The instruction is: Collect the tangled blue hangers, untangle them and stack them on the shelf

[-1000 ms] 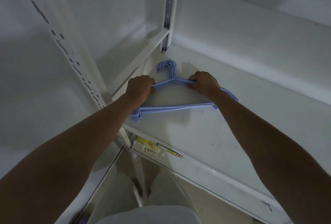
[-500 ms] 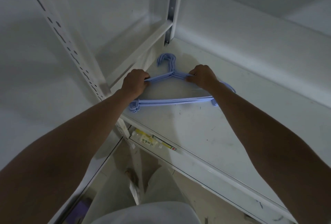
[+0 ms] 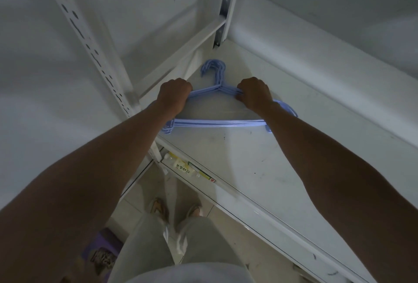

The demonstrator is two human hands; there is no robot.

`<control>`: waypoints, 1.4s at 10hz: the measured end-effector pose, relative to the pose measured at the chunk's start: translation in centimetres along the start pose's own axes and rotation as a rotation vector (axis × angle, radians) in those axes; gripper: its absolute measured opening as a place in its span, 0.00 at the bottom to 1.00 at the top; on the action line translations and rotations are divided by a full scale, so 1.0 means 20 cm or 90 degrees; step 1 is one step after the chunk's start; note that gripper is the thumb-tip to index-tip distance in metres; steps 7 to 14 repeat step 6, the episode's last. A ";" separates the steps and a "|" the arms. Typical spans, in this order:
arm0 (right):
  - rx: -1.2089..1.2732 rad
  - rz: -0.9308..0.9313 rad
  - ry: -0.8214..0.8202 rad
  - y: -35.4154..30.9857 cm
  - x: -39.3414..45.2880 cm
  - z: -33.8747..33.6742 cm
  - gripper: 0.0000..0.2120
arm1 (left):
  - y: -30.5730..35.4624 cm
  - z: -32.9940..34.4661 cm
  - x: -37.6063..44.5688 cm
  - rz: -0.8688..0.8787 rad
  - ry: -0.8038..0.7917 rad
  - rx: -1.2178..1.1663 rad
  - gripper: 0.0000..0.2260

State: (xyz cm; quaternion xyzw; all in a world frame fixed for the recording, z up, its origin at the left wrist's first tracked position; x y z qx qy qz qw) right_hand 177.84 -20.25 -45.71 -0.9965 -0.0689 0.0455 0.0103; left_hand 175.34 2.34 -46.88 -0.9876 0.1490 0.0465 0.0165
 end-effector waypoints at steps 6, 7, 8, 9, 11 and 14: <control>0.204 0.057 0.002 0.13 -0.23 -0.11 0.29 | -0.03 -0.08 -0.17 0.053 0.019 -0.196 0.29; 0.204 0.057 0.002 0.13 -0.23 -0.11 0.29 | -0.03 -0.08 -0.17 0.053 0.019 -0.196 0.29; 0.204 0.057 0.002 0.13 -0.23 -0.11 0.29 | -0.03 -0.08 -0.17 0.053 0.019 -0.196 0.29; 0.204 0.057 0.002 0.13 -0.23 -0.11 0.29 | -0.03 -0.08 -0.17 0.053 0.019 -0.196 0.29; 0.204 0.057 0.002 0.13 -0.23 -0.11 0.29 | -0.03 -0.08 -0.17 0.053 0.019 -0.196 0.29; 0.204 0.057 0.002 0.13 -0.23 -0.11 0.29 | -0.03 -0.08 -0.17 0.053 0.019 -0.196 0.29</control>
Point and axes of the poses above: each hand's wrist, its own x-axis towards the middle knuckle, its own z-axis out of the palm, y = z × x, the point moved 8 cm from there along x, towards the middle knuckle, and after that the axes turned 3 degrees about z, right-handed, at the moved point
